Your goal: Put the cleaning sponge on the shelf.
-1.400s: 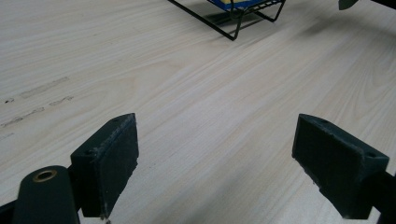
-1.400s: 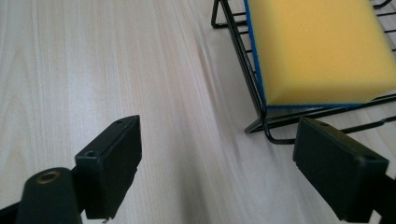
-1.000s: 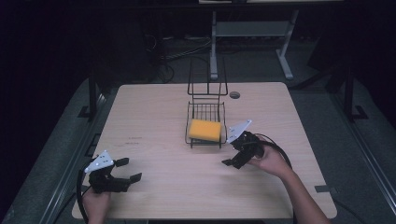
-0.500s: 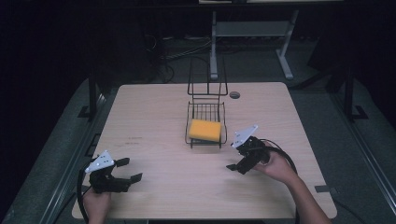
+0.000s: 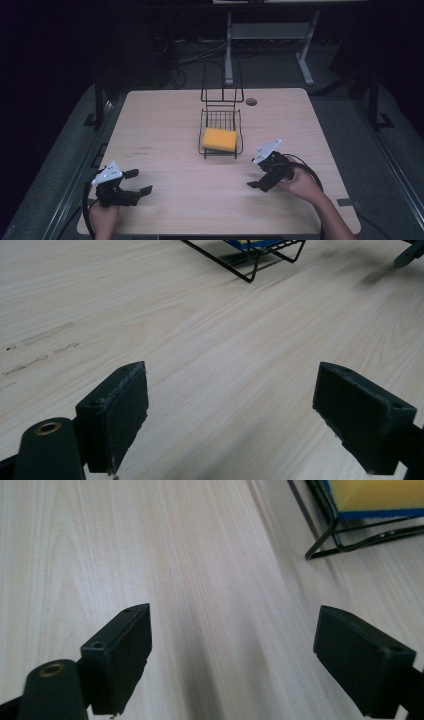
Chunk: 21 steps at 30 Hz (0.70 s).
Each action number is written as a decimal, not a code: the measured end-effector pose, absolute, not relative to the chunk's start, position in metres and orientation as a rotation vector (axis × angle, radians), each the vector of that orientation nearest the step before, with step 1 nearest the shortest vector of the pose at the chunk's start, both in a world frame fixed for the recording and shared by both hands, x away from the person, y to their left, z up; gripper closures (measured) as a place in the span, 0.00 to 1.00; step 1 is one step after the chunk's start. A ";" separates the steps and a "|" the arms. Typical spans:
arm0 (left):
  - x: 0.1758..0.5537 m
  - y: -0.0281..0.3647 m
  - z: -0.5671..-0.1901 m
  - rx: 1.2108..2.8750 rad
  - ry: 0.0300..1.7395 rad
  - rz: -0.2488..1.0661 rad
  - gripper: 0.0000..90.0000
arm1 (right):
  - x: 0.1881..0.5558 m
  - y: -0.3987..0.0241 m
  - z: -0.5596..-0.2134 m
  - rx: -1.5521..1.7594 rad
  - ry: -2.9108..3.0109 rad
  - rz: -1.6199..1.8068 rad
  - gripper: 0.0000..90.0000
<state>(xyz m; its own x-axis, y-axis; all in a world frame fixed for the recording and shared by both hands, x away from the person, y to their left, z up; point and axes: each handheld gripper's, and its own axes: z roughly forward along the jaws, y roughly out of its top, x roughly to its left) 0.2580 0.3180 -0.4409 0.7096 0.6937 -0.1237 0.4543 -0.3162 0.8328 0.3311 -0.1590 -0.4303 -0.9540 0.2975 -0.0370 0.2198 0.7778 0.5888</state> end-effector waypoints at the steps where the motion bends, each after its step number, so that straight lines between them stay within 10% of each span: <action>1: 0.258 0.318 -0.441 1.969 0.881 0.319 0.16 | 0.330 -0.160 -0.431 0.418 2.842 0.920 0.17; 21: 0.257 0.317 -0.440 1.972 0.880 0.324 0.16 | 0.313 -0.183 -0.439 0.474 2.839 0.901 0.17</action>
<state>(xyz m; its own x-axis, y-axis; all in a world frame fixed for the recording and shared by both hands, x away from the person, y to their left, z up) 0.2574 0.3170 -0.4404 0.7093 0.6949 -0.1186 0.4522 -0.3194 0.8327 0.3129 -0.1826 -0.4389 -0.9430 0.3320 -0.0244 0.2571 0.7730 0.5800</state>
